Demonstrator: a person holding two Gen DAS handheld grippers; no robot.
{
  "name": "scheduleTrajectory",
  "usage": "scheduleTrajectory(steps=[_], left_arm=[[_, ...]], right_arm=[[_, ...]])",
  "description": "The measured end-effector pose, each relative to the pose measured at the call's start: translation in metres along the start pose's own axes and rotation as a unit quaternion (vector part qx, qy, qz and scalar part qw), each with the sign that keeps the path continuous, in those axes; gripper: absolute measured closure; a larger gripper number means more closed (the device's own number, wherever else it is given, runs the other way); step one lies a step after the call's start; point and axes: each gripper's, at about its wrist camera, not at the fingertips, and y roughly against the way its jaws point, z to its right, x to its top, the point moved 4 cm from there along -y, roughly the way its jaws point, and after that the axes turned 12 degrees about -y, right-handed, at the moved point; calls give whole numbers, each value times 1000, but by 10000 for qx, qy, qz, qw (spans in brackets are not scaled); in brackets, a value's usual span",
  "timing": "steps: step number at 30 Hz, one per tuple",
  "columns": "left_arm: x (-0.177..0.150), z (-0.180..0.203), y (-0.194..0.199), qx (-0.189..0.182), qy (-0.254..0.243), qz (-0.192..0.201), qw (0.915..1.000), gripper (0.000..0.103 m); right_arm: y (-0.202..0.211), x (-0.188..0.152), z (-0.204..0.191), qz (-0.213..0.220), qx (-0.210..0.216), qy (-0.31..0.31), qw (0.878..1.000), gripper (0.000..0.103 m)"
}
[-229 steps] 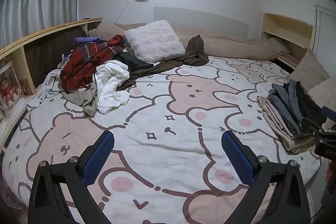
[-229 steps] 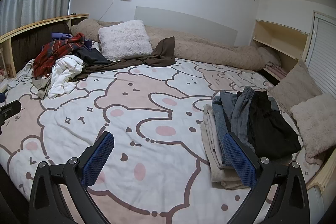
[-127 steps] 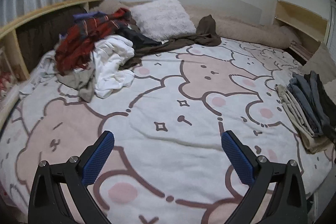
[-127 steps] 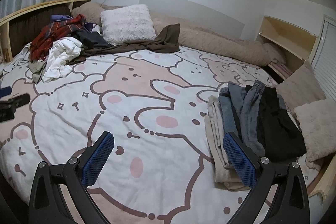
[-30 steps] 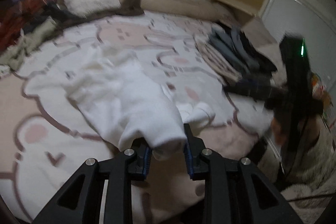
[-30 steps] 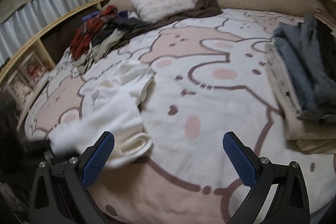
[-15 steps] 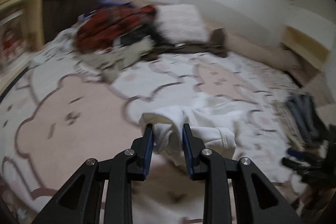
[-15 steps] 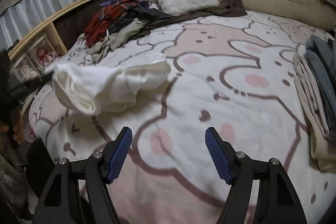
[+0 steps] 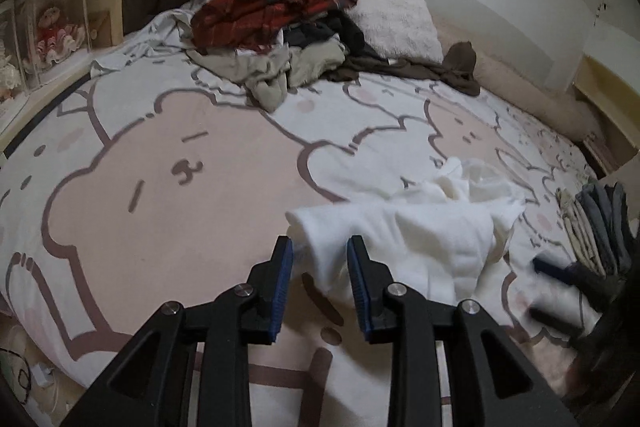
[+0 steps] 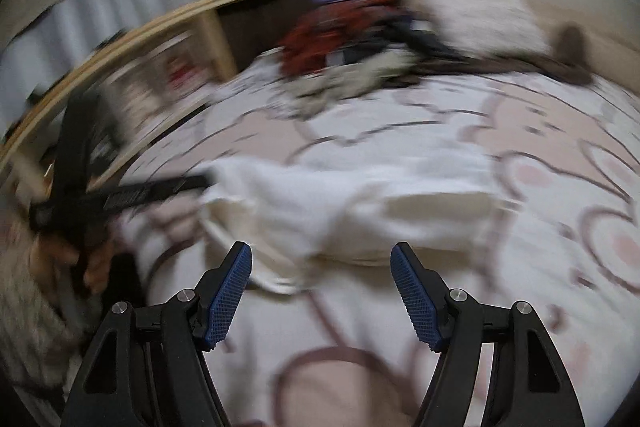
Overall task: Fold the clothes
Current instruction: 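Pull the white T-shirt out of the pile with the left tool onto the open sheet, then grasp the T-shirt edge with the right tool while the left tool holds it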
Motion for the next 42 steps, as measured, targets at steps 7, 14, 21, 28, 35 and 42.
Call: scheduleTrajectory(steps=[7, 14, 21, 28, 35, 42], left_arm=[[3, -4, 8, -161, -118, 125, 9997, 75], [-2, 1, 17, -331, -443, 169, 9983, 75], [-38, 29, 7, -633, -579, -481, 9952, 74], [-52, 43, -8, -550, -607, -876, 9928, 58], [-53, 27, 0, -553, -106, -769, 9954, 58], [-58, 24, 4, -618, -35, -738, 9953, 60]], right_arm=[[-52, -17, -37, -475, 232, 540, 9971, 54], [-46, -18, -7, -469, -8, 41, 9989, 54], [-35, -10, 14, -298, -194, -270, 9990, 54], [-40, -6, -19, -313, 104, 288, 9990, 54], [-60, -2, -47, -552, 414, 704, 9951, 54], [-93, 1, -51, -1186, 560, 709, 9888, 72]])
